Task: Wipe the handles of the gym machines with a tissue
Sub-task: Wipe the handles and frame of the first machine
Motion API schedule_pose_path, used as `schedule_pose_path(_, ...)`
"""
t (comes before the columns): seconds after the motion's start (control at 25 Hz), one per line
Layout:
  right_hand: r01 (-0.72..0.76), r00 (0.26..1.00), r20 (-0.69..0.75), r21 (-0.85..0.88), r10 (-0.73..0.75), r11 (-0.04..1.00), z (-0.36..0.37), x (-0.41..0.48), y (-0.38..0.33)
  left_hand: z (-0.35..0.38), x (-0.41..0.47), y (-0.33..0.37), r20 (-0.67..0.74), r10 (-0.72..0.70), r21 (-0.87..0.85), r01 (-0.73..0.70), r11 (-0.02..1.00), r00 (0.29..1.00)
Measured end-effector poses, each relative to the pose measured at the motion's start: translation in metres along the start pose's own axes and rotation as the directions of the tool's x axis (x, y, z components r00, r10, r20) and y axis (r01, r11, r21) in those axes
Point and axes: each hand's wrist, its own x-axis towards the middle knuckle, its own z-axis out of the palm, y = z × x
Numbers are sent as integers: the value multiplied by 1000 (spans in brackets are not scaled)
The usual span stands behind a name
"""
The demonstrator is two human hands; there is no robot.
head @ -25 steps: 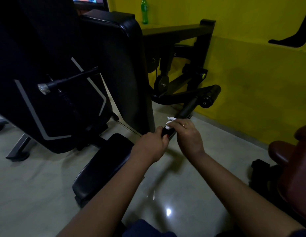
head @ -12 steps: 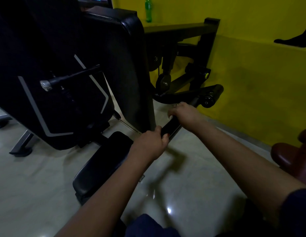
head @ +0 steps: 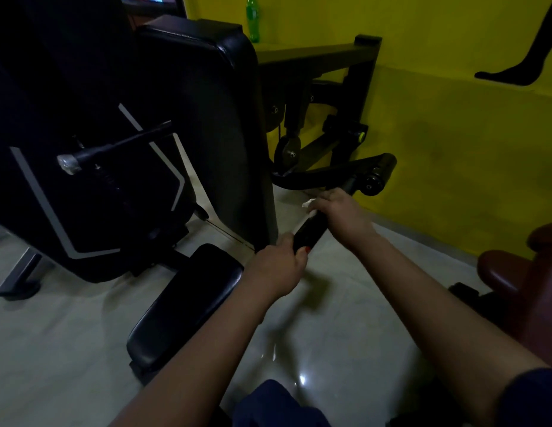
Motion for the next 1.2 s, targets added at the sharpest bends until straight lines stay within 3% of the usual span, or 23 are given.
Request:
schedule_pose_path(0.12, -81, 913, -372, 241, 169, 967, 25, -45, -39, 1, 8, -3, 58, 18, -37, -16, 999, 998)
schedule_pose_path(0.2, -98, 861, -453, 295, 230, 951, 33, -64, -58, 2, 11, -4, 86, 51, -36, -48, 998, 995)
schedule_pose_path(0.28, -135, 851, -457, 288, 260, 948, 41, -58, -49, 2, 14, -5, 91, 61, -46, -56, 997, 994)
schedule_pose_path(0.36, -250, 822, -393, 401, 413, 881, 42, -37, -33, 3, 16, -4, 71, 47, -48, -43, 998, 996)
schedule_pose_path(0.52, -438, 579, -375, 606, 724, 664, 45, -26, -48, 6, 17, -2, 45, 97, -10, -97, 995, 994)
schedule_pose_path(0.6, -436, 507, -390, 654, 769, 619, 45, -46, -73, 7, 19, -1, 25, 116, 3, -116, 993, 993)
schedule_pose_path(0.76, -356, 470, -310, 790, 826, 499, 46, -64, -89, 9, 26, 2, 27, 118, -14, -117, 993, 993)
schedule_pose_path(0.84, -361, 366, -167, 882, 916, 305, 50, -44, -71, 8, 28, 1, 29, 93, -85, -90, 992, 995)
schedule_pose_path(0.92, -267, 218, 131, 961, 967, -70, 53, -21, -54, 9, 30, 2, 21, 70, -51, -69, 996, 997)
schedule_pose_path(0.96, -153, 190, 287, 953, 939, -260, 57, -14, -50, 10, 30, 3, 20, 63, 1, -63, 998, 998)
schedule_pose_path(1.0, -27, 207, 415, 908, 886, -419, 62, -12, -48, 10, 29, 5, 14, 56, 52, -57, 997, 998)
schedule_pose_path(1.08, 95, 369, 576, 757, 729, -647, 69, -20, -58, 10, 28, 6, 4, 40, 46, -40, 998, 999)
schedule_pose_path(1.16, 39, 498, 655, 637, 568, -770, 71, -31, -67, 8, 27, 8, 37, 11, -36, -10, 999, 999)
schedule_pose_path(1.2, 27, 509, 686, 590, 519, -807, 70, -30, -63, 7, 27, 8, 52, -2, -52, 5, 999, 999)
